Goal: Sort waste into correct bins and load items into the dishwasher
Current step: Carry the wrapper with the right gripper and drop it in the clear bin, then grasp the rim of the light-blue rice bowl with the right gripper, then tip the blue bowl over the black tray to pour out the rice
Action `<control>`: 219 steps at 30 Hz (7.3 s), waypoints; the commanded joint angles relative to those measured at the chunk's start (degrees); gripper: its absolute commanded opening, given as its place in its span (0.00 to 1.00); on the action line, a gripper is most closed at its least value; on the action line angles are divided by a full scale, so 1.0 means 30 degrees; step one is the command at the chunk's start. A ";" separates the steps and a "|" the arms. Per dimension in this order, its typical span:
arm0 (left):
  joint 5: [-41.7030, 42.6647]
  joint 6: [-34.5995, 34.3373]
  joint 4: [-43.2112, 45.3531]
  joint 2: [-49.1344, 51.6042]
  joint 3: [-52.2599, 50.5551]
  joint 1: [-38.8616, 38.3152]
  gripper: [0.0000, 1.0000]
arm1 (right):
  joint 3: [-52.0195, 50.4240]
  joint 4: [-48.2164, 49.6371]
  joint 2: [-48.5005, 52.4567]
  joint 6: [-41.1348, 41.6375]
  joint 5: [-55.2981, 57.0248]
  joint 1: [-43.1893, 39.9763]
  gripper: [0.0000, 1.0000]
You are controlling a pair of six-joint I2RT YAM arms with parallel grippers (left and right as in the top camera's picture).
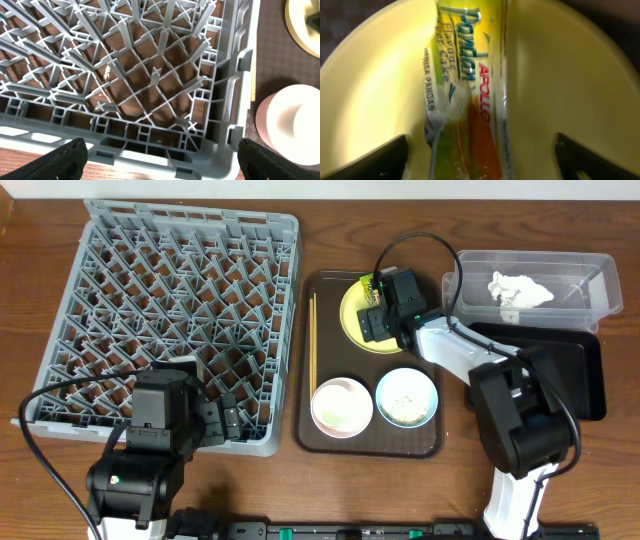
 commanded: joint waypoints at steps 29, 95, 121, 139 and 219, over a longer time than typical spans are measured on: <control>-0.0146 -0.0168 0.0007 -0.0044 0.0437 0.0080 0.96 | 0.0240 -0.6834 -0.7635 1.6291 0.5530 -0.9202 0.04; -0.0153 -0.0175 0.0007 -0.0044 0.0437 0.0080 0.96 | -0.8051 -0.8757 -1.0287 -0.1792 -0.2863 0.4772 0.41; -0.0153 -0.0175 0.0007 -0.0044 0.0437 0.0080 0.96 | -0.8633 -0.8211 -0.9836 -0.1428 -0.2004 0.4838 0.13; -0.0146 -0.0168 0.0007 -0.0044 0.0437 0.0080 0.96 | -0.3162 -1.1249 -1.3908 -0.0488 -0.4612 0.0146 0.01; -0.0153 -0.0168 0.0007 -0.0044 0.0437 0.0080 0.96 | -0.3687 -1.1373 -0.3002 -0.1151 -3.1183 -2.2265 0.01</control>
